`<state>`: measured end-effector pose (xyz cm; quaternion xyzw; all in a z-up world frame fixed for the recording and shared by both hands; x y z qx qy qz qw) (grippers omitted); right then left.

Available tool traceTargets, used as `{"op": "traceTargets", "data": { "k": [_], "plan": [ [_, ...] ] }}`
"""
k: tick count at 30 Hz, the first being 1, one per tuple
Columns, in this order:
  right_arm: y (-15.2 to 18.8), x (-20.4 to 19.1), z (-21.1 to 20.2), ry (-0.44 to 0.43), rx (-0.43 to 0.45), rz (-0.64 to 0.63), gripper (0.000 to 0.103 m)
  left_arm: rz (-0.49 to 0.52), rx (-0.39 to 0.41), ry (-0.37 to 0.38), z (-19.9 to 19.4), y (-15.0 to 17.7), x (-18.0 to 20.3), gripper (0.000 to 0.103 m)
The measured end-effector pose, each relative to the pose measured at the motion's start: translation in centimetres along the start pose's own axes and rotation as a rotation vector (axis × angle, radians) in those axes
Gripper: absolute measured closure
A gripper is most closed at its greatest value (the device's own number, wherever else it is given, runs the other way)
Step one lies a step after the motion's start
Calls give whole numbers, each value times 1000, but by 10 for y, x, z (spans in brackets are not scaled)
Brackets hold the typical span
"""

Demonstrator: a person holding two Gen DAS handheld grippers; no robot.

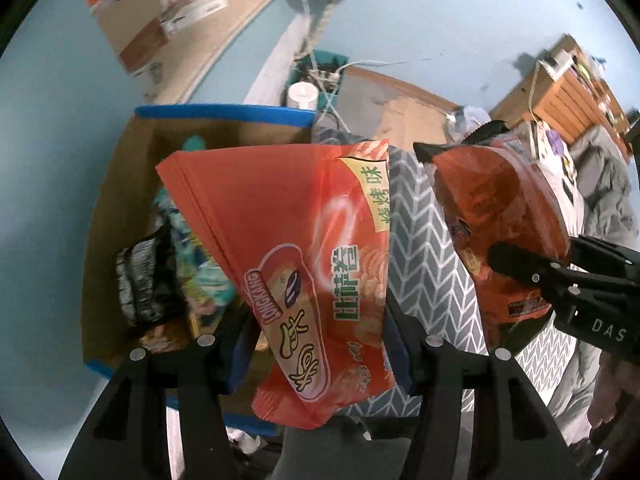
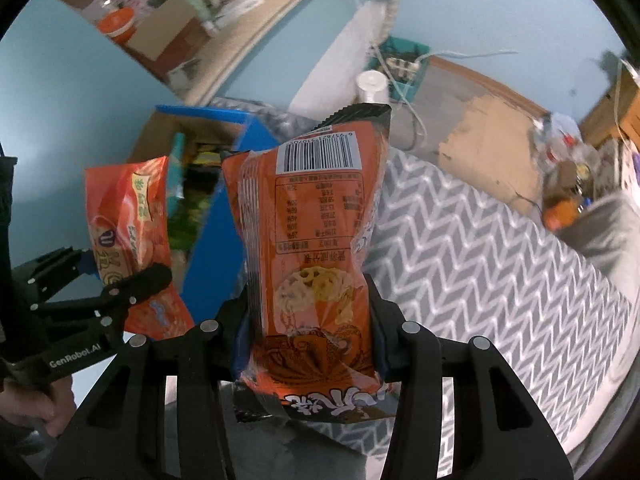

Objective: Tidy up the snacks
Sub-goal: 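Carry both held bags over the cardboard box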

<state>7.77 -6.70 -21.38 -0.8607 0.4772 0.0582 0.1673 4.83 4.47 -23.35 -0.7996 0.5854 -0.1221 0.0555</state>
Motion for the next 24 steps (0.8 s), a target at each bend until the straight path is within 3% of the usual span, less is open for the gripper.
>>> {"op": "traceTargets", "data": {
  "k": [12,24],
  "plan": [
    [-44,-72,25,-70,-27,-115,57,-175,14,-60,-13,8,-94,45],
    [-71,-139,58,-125,-74,-156,57,-280,-4,-84,-2,18,-147,45]
  ]
}}
Point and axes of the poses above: each gripper's, at about its wrist camera, not at the fingertips, and z roughly the way its jaws point, x to its right, y to its underside, the point moved 9 cm from there along z, roughly the way its jaws point, and after that the axes turned 4 degrees about y, right-handed, at the moved point
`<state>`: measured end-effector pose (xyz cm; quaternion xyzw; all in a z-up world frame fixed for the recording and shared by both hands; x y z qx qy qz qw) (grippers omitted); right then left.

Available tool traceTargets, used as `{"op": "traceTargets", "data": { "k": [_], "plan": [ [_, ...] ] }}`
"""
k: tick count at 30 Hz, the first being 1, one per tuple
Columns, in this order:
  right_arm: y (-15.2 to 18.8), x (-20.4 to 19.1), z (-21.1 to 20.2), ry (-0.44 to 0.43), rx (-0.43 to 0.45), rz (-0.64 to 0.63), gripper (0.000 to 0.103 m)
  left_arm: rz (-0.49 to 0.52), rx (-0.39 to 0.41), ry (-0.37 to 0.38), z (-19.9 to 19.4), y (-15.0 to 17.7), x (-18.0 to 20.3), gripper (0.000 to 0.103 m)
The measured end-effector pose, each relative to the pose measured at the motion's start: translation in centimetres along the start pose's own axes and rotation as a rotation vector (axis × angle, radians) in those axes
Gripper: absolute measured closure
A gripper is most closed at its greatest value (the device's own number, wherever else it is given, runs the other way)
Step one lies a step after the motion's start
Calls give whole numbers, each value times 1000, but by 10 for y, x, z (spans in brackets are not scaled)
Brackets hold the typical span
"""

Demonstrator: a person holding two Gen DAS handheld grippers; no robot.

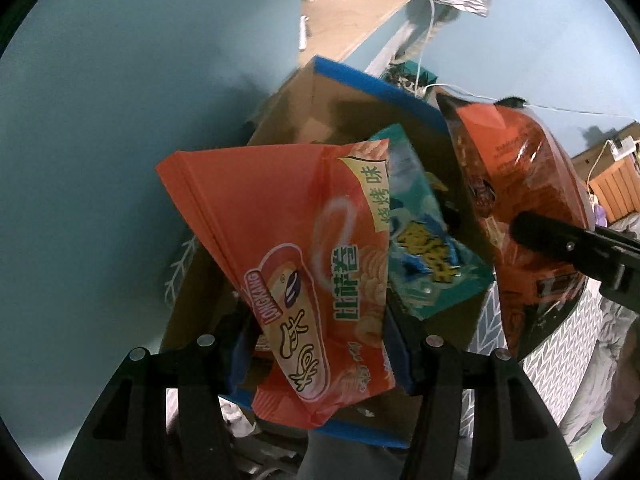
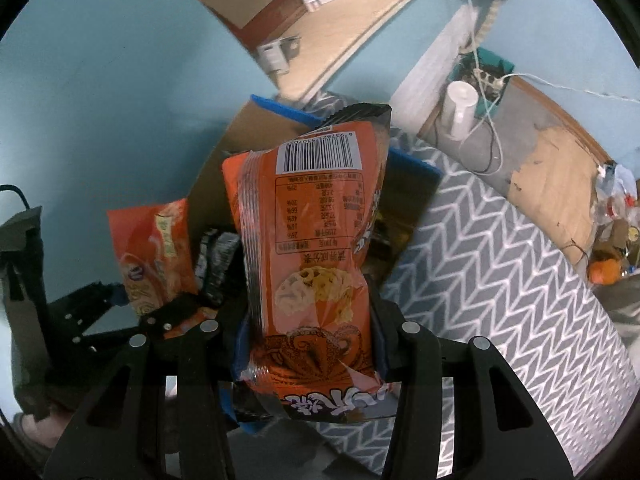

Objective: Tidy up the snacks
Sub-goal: 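Carry both held bags over the cardboard box, then open both tools to drop the bags into the box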

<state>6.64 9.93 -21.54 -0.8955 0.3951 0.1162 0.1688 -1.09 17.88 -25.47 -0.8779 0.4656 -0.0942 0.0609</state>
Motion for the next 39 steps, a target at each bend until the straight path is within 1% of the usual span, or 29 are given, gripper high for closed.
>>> {"op": "traceTargets", "data": {
  "k": [5,9,11,12,13,15,17,18,23,26,30,31,32,33,36,39],
  "plan": [
    [-7,-25,13,19,-23,-35,57,-32,-12,2,8,3,-15,44],
    [-8,-35,26,43,-56,-54,55,-87,-9,18,12,-3,-23,44],
    [-8,-39,29,61,-64,-64,53,-93,-11,22,12,-4,-23,40],
    [-8,-40,29,62,-65,-64,53,-92,-12,15,11,-4,-24,31],
    [-9,-41,26,57,-60,-64,51,-91,-8,8,9,-5,-25,28],
    [-12,-41,20,59,-46,-67,45,-88,5,2,4,-6,-27,28],
    [-12,-41,13,65,-32,-72,37,-82,-1,-1,0,-5,-30,28],
    [-12,-42,9,63,-22,-72,36,-79,-1,0,0,-6,-30,28],
    [-12,-41,-14,60,19,-71,35,-68,7,-1,-10,-8,-30,28],
    [-13,-37,-26,61,44,-58,35,-56,32,4,-21,-14,-27,28],
    [-14,-31,-41,96,78,-63,34,-29,71,-3,-44,-17,-21,28],
    [-14,-30,-46,106,86,-64,32,-21,83,-6,-50,-19,-20,26],
    [-14,-28,-50,112,94,-64,30,-10,96,-10,-58,-21,-17,22],
    [-13,-27,-55,117,105,-64,30,-3,106,-13,-63,-22,-15,21],
    [-11,-23,-69,125,135,-55,29,18,135,-11,-77,-25,-10,21],
    [-11,-20,-84,134,168,-42,27,28,136,12,-85,-25,-2,21]
  ]
}}
Point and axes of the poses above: each gripper's, at about its wrist camera, not at the fingertips, and z roughly the way its jaws point, x to its right, y to its underside, the point moved 9 cm from there along z, roughly the way its jaws point, and after that the axes turned 4 degrees about y, right-handed, at the moved point
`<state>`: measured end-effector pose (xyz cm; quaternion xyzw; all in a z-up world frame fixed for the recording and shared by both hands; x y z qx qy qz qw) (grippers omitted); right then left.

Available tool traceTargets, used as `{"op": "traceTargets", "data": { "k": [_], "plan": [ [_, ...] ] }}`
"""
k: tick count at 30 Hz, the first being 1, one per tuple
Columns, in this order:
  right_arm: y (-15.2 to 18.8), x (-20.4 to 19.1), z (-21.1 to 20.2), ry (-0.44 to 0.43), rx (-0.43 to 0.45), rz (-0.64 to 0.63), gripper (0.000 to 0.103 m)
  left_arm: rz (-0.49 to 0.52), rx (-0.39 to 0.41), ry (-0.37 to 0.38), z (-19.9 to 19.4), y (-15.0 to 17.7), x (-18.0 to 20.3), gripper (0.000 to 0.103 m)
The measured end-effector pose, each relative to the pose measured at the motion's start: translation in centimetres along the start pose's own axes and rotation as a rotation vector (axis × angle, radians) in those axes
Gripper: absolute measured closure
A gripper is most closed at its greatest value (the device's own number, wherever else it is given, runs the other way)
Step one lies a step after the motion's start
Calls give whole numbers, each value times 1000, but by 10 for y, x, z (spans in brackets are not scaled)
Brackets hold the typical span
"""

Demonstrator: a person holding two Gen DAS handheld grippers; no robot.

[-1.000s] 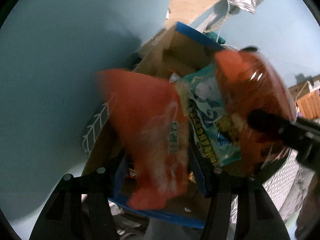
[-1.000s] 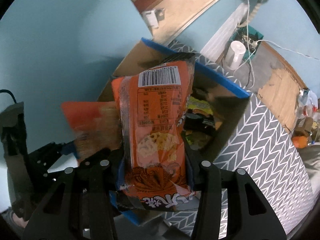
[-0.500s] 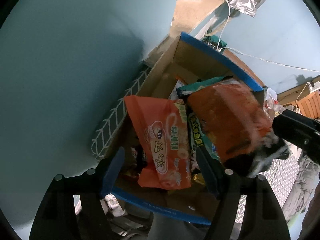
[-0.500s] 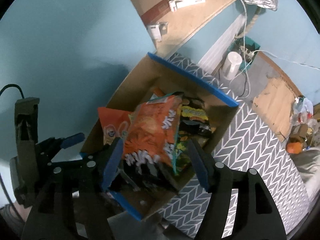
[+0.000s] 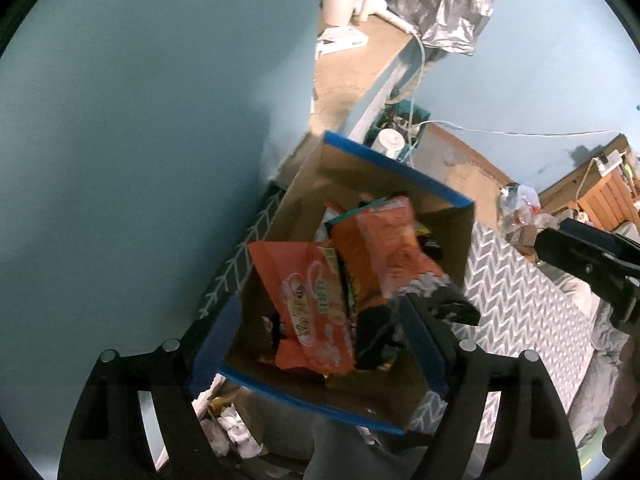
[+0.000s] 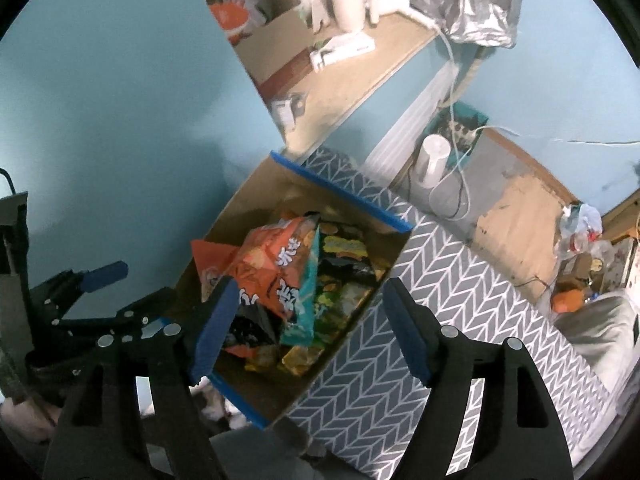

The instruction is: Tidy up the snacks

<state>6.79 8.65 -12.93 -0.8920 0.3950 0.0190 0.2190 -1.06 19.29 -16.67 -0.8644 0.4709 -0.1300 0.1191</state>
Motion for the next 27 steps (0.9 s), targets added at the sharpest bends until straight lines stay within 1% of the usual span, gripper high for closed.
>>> {"op": "traceTargets", "data": {
  "k": [6,10,16,22,27],
  "plan": [
    [0,13,-25,43,53,21,26,8,28,20,-19,-1,12,20],
    [2,22,-36,56,73,42,25,5,45,38,-27,-3,18,15],
    [10,32,-46,62,84,76,24,23,67,43,-37,-3,29,15],
    [17,37,-53,63,87,100,24,66,96,53,-47,-3,43,14],
    [21,38,-57,55,88,105,24,61,95,68,-53,-1,48,14]
  ]
}}
Point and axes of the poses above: each gripper's, at about its wrist camera, not at the fingertips, and z roughly the way its jaws point, x to its right, y to its underside, the point moved 9 cm from there along z, roughly the way its jaws point, and after that the axes turned 4 degrees about y, right-handed, at the moved point
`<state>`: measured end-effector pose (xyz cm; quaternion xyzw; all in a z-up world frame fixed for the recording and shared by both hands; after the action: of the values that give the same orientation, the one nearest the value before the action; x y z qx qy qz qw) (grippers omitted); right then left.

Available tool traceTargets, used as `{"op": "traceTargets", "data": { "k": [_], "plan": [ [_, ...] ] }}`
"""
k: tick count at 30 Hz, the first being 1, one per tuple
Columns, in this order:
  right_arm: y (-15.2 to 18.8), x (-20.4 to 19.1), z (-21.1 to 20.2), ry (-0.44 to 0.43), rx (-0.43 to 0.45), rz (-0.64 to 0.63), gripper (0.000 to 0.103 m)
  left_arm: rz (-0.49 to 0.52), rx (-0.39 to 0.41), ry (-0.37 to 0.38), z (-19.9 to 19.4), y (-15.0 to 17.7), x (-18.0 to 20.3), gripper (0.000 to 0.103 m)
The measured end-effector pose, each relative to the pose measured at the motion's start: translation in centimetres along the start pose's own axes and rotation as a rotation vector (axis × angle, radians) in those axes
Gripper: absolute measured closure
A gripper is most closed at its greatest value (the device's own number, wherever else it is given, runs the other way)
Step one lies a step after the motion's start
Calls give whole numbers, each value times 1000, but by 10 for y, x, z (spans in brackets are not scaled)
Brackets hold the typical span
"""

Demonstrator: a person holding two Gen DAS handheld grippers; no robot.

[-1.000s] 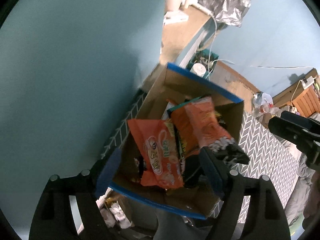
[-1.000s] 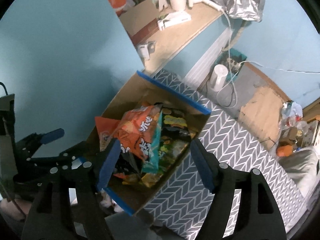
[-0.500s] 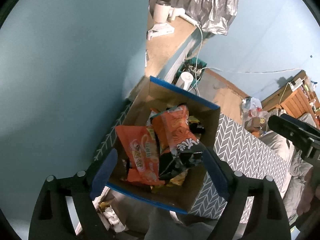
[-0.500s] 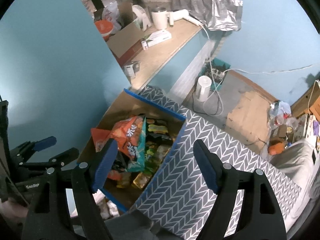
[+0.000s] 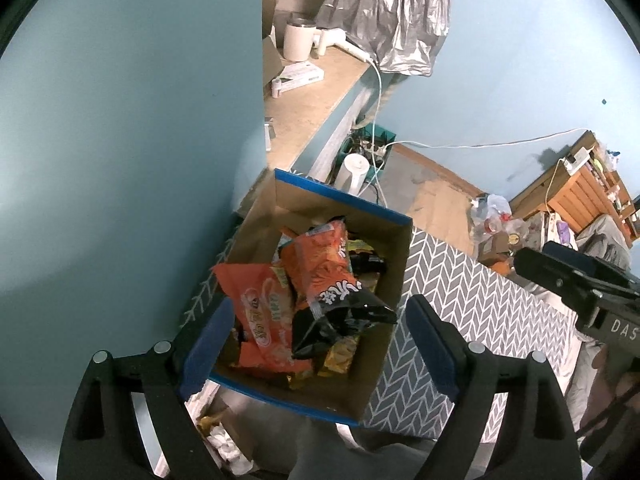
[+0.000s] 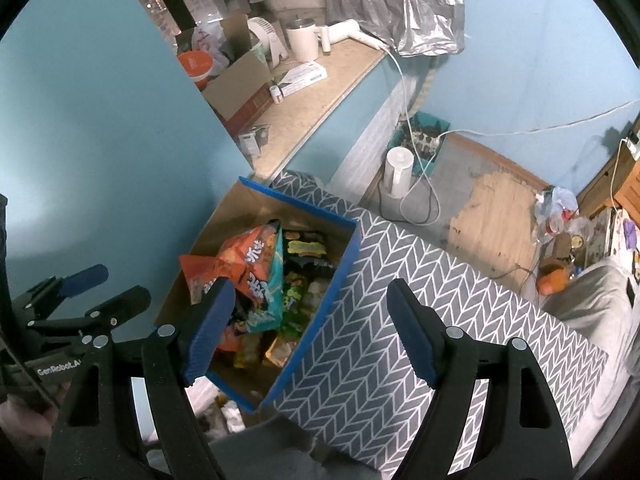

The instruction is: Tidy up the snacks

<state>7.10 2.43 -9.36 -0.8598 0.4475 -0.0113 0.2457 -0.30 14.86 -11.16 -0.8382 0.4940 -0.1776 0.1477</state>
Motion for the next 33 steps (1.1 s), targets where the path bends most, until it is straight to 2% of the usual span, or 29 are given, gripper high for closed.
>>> {"op": "traceTargets", "data": {
  "k": [15,33],
  "plan": [
    [5,3,-6,2,-4,0,24,-7,-8,14,0,1,3,14],
    [10,7,-9,-2,-11,18,23,3,-18,-18,0,6,5,14]
  ]
}}
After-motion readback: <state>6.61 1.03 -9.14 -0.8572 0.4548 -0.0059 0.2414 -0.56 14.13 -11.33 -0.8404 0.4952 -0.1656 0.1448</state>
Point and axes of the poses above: each gripper's, at about its wrist camera, not at the fingertips, and z roughly the way its jaws point, x to its right, y to its underside, the point moved 9 cm from there along z, roughly the way its jaws point, and after that the axes turned 4 degrees about y, right-handed, at the moved point
